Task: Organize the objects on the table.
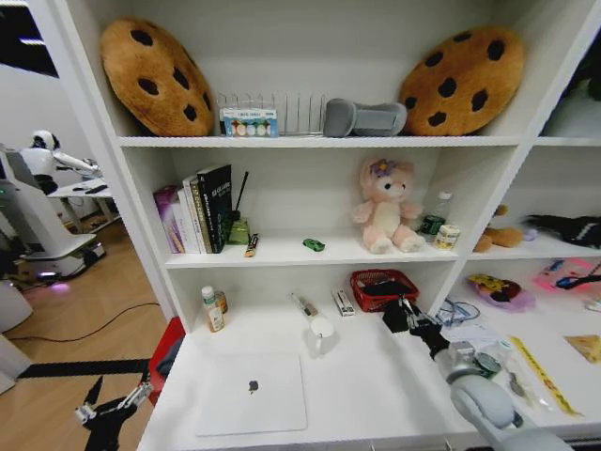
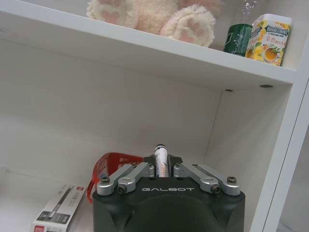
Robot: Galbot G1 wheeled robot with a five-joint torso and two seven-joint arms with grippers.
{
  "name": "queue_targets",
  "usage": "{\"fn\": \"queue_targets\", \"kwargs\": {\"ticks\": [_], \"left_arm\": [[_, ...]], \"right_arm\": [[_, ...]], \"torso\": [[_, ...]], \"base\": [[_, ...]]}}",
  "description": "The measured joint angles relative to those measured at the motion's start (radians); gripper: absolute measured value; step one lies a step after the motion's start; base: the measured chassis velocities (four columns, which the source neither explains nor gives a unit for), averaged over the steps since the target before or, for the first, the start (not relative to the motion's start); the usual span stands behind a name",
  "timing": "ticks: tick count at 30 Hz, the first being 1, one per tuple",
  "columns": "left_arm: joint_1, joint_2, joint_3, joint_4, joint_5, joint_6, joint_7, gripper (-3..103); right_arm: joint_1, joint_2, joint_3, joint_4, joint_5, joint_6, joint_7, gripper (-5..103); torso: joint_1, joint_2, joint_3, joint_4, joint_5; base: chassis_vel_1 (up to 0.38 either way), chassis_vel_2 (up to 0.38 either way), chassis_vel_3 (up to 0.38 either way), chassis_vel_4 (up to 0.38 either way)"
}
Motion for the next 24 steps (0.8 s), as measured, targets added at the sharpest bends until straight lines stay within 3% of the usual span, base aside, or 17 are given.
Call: {"fn": "queue_targets", "kwargs": {"ticks": [10, 16, 24], "left_arm": [[-0.002, -0.003, 0.001, -0.003, 0.004, 0.009, -0.006, 100], [-0.005, -0.005, -0.001, -0.022, 0.006, 0.018, -0.011, 100], [0.0, -0.012, -0.006, -0.028, 0.007, 0.019, -0.013, 100]], "right_arm": [[0.213, -0.009, -0.099, -0.154, 0.008, 0.009, 0.001, 12], [0.387, 0.013, -0.225, -0.291, 0.016, 0.019, 0.001, 12], [0.473, 0.038, -0.315, -0.391, 0.007, 0.041, -0.009, 12]], "torso": [[0.0, 0.0, 0.0, 0.0003, 0.0], [0.0, 0.0, 0.0, 0.0006, -0.0001], [0.0, 0.0, 0.0, 0.0005, 0.0]], "base": [[0.0, 0.0, 0.0, 0.0], [0.0, 0.0, 0.0, 0.0], [0.0, 0.0, 0.0, 0.0]]}}
